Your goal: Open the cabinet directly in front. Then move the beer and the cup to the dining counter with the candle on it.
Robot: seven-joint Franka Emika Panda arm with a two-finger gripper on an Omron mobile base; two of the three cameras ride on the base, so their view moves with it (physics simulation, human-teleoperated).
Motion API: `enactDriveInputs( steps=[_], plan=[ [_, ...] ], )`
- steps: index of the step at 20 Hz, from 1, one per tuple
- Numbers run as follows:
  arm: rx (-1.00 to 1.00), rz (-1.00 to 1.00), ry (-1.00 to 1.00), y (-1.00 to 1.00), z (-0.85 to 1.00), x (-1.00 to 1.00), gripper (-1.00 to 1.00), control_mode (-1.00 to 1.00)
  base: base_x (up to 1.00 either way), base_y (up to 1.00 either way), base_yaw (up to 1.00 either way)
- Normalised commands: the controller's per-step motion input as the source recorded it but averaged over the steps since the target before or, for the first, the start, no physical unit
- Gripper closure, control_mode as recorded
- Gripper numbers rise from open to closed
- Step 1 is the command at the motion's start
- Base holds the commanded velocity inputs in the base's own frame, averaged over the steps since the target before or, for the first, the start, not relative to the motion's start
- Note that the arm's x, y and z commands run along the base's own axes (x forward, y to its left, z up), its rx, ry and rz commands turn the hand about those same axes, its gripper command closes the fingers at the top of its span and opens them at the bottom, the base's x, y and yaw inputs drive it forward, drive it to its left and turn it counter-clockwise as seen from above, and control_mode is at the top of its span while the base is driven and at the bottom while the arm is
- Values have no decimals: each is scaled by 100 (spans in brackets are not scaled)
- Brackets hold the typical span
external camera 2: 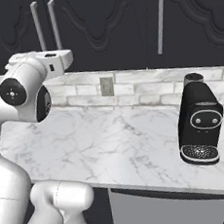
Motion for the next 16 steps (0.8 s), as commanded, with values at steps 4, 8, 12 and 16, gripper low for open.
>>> enactDriveInputs(
  steps=[4,8,12,16],
  plan=[
    [0,0,0,16,0,56,-100,-100,0,0,0],
    [0,0,0,28,0,67,-100,-100,0,0,0],
    [0,-1,4,33,0,87,-100,-100,0,0,0],
    [0,0,18,4,0,100,-100,-100,0,0,0]
  ],
)
